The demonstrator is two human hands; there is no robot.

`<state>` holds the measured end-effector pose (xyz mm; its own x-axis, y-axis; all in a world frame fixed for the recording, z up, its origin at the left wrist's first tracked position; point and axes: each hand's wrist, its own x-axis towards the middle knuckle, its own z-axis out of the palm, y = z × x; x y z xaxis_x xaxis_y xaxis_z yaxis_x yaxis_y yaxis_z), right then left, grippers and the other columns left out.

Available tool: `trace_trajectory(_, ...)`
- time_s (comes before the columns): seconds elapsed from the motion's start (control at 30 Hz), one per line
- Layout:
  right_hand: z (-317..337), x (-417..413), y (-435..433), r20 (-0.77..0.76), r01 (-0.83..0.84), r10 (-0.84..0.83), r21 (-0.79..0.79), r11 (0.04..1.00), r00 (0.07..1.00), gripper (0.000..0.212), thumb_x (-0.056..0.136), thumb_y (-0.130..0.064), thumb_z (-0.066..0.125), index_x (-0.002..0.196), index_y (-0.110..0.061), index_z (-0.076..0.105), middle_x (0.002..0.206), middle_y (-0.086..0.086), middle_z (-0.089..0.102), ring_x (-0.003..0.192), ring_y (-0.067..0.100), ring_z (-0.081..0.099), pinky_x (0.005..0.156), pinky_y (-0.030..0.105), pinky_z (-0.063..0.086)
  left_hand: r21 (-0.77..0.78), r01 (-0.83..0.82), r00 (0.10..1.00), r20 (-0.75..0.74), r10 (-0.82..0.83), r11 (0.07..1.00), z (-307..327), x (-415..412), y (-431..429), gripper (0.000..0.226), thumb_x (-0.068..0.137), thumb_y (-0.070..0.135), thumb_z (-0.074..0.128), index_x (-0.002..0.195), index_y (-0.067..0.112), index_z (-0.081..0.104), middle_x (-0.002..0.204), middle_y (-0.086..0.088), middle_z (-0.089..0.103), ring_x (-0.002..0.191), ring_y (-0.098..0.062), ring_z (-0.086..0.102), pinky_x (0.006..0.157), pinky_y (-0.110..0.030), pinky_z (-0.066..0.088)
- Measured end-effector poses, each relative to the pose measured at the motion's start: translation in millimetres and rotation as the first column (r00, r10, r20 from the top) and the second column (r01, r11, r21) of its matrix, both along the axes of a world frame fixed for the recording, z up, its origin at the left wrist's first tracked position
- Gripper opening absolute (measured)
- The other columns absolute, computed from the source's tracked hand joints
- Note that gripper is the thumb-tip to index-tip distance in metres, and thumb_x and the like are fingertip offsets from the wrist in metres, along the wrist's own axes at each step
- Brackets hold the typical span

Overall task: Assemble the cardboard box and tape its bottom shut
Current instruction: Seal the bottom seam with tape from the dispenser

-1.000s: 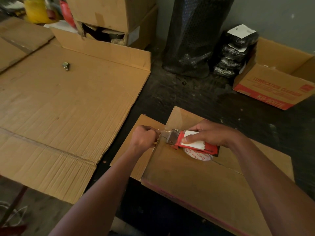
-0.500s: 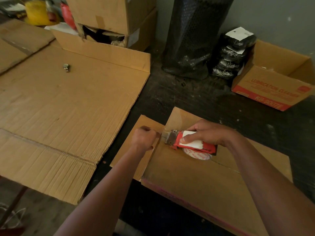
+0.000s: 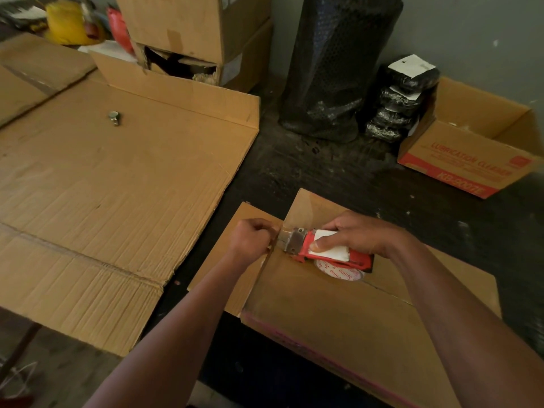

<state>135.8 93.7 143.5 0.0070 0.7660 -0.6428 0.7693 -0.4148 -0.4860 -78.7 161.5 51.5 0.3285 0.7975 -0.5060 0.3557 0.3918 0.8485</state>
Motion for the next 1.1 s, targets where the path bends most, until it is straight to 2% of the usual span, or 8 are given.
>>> trace_trajectory(0.13,1,1,-1,0.004,-0.007,0.007,0.000,1.000,1.000,0.042,0.091,-0.056,0.069,0.119,-0.025,0.076,0.109,-0.004,0.076,0.097,0.015,0.073,0.094,0.044,0.057,-0.041,0.013,0.999,0.049,-0.011,0.999,-2,-4,6,0.017,0.101,0.015,0.061,0.090,0.016,0.073,0.106,-0.006,0.073,0.102,-0.021,0.069,0.082,-0.034,0.061)
trace_trajectory(0.23,2,0,-1,-0.009,-0.009,0.009,0.013,1.000,1.000,0.042,0.090,-0.055,0.070,0.117,-0.024,0.077,0.107,-0.004,0.077,0.097,0.016,0.074,0.092,0.043,0.057,0.016,0.066,0.998,0.022,-0.067,0.998,-4,-4,7,0.014,0.102,0.019,0.059,0.096,0.016,0.071,0.105,-0.006,0.072,0.102,-0.019,0.069,0.087,-0.036,0.060)
trace_trajectory(0.37,0,2,0,-0.001,-0.021,0.021,0.019,1.000,1.000,0.043,0.090,-0.058,0.069,0.117,-0.025,0.078,0.106,-0.005,0.077,0.096,0.015,0.073,0.092,0.043,0.058,0.016,0.097,0.994,0.046,-0.097,0.995,-5,-4,7,0.018,0.105,0.017,0.052,0.102,0.015,0.070,0.105,-0.003,0.072,0.101,-0.017,0.067,0.083,-0.032,0.058)
trace_trajectory(0.47,-1,3,0,-0.016,-0.016,0.016,0.016,1.000,1.000,0.042,0.090,-0.057,0.069,0.116,-0.025,0.077,0.107,-0.005,0.077,0.096,0.015,0.073,0.089,0.041,0.058,-0.020,0.106,0.992,0.067,-0.104,0.994,-6,-7,10,0.019,0.101,0.005,0.053,0.097,0.014,0.069,0.101,-0.002,0.071,0.099,-0.017,0.067,0.076,-0.029,0.055)
trace_trajectory(0.57,-2,4,-1,-0.058,0.004,-0.003,0.021,1.000,0.998,0.034,0.091,-0.054,0.070,0.112,-0.029,0.078,0.104,-0.006,0.077,0.094,0.013,0.073,0.081,0.033,0.055,-0.022,0.089,0.994,0.060,-0.087,0.996,-7,-6,9,0.018,0.100,0.004,0.054,0.095,0.014,0.068,0.098,-0.004,0.070,0.097,-0.020,0.066,0.080,-0.033,0.057)
trace_trajectory(0.8,-6,8,2,-0.076,0.021,-0.022,-0.006,1.000,0.997,0.037,0.089,-0.056,0.071,0.113,-0.029,0.078,0.106,-0.006,0.076,0.096,0.014,0.073,0.077,0.031,0.054,0.029,0.050,0.997,0.061,-0.052,0.998,-9,-2,1,0.020,0.097,0.004,0.049,0.102,0.015,0.064,0.105,-0.008,0.067,0.102,-0.025,0.063,0.085,-0.042,0.054)
trace_trajectory(0.97,-5,7,1,-0.069,0.034,-0.034,-0.012,0.999,0.997,0.041,0.089,-0.056,0.071,0.116,-0.026,0.077,0.107,-0.004,0.076,0.098,0.017,0.073,0.089,0.041,0.057,-0.010,0.005,1.000,0.023,-0.005,1.000,-9,3,4,0.018,0.099,0.006,0.049,0.100,0.014,0.066,0.108,-0.011,0.068,0.103,-0.026,0.064,0.081,-0.037,0.055)
trace_trajectory(1.1,-6,7,2,-0.060,0.035,-0.036,-0.017,0.999,0.998,0.042,0.088,-0.057,0.071,0.116,-0.026,0.077,0.108,-0.004,0.076,0.098,0.017,0.073,0.088,0.040,0.057,-0.107,-0.003,0.999,0.050,0.009,0.994,-11,2,8,0.016,0.101,0.009,0.054,0.093,0.016,0.066,0.105,-0.010,0.068,0.098,-0.022,0.063,0.074,-0.032,0.051)
